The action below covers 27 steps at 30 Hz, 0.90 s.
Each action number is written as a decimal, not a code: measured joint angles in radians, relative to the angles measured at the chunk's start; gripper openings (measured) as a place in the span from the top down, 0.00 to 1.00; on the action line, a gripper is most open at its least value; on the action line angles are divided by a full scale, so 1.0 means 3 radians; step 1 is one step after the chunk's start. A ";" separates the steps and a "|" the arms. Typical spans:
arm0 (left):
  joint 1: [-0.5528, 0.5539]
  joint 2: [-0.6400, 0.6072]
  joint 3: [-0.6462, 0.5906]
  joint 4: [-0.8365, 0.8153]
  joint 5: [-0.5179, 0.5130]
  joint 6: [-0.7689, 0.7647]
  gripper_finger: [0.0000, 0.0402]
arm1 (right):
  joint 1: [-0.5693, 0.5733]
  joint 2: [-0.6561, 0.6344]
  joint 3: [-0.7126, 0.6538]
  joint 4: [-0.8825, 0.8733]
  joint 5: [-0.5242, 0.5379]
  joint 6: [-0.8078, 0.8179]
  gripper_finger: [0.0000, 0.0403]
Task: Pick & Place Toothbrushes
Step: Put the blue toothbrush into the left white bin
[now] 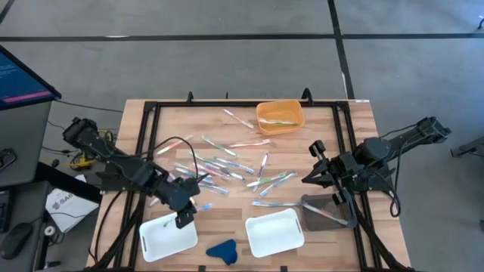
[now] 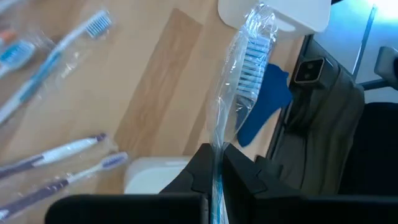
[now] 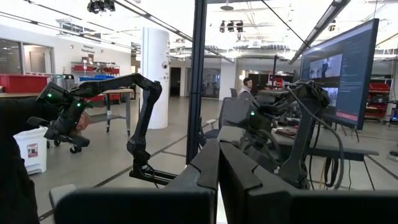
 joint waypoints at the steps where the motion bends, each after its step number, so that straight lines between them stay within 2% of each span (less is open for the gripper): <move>1: -0.0040 0.0000 0.0000 -0.0002 -0.0029 -0.0058 0.99 | 0.0000 0.0000 0.0000 0.0000 0.0000 0.0000 1.00; 13: -0.0435 0.0000 0.0000 -0.0159 -0.0092 -0.0736 0.99 | -0.0001 0.0001 0.0000 0.0001 0.0000 0.0000 1.00; 18: -0.0627 0.0000 -0.0013 -0.0249 -0.0254 -0.1073 0.99 | -0.0001 0.0000 0.0000 0.0001 0.0000 0.0001 1.00; 27: -0.0931 0.0000 -0.0297 -0.0246 -0.0362 -0.1628 0.99 | -0.0003 0.0000 0.0000 0.0000 0.0000 0.0002 1.00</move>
